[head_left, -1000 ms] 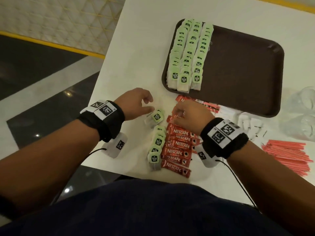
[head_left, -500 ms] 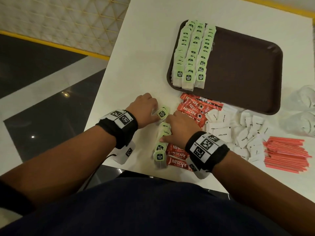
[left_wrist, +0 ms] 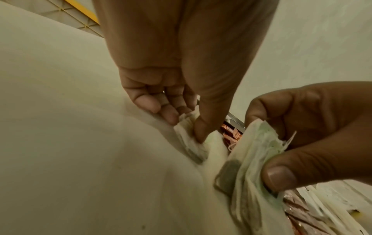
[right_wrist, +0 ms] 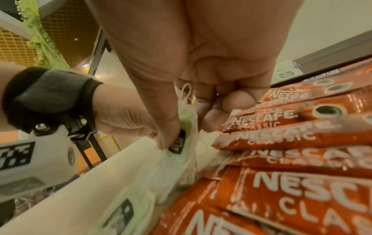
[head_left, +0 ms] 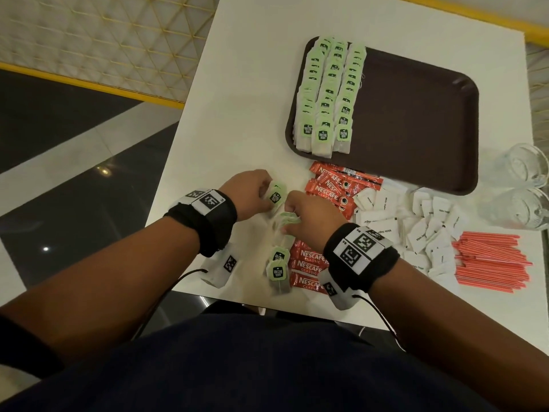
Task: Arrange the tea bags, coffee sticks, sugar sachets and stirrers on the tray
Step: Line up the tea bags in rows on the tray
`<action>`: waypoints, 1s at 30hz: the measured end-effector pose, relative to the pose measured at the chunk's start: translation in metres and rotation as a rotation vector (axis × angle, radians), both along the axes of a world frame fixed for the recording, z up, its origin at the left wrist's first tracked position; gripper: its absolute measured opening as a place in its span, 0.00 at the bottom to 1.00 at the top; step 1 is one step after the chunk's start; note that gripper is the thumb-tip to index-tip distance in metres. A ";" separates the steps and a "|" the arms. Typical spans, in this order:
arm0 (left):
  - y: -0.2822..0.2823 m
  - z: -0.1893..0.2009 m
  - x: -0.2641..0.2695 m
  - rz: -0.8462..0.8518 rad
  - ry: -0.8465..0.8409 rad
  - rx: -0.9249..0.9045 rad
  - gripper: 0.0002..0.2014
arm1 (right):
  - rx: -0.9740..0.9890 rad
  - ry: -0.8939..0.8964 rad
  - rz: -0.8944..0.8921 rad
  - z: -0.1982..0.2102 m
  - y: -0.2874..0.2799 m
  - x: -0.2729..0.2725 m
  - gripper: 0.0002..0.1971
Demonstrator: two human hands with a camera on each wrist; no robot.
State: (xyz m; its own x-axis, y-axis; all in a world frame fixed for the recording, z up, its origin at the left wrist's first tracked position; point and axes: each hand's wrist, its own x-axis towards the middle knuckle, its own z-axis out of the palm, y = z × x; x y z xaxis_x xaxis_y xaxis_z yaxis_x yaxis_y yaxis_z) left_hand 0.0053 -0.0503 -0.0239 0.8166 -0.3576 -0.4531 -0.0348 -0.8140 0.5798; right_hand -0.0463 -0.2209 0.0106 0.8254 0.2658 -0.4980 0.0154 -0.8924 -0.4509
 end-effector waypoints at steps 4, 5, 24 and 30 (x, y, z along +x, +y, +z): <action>0.006 0.000 0.004 0.036 0.005 -0.026 0.11 | 0.109 -0.012 -0.064 0.007 -0.007 0.008 0.12; 0.007 0.001 0.006 0.059 0.006 -0.057 0.11 | 0.136 -0.016 -0.069 0.011 -0.009 0.011 0.12; -0.046 0.065 0.056 0.397 0.639 -0.959 0.13 | 0.374 -0.233 -0.171 0.054 -0.051 0.105 0.16; -0.059 0.057 0.069 0.301 0.536 -1.025 0.25 | 0.510 -0.272 -0.379 0.043 -0.070 0.117 0.19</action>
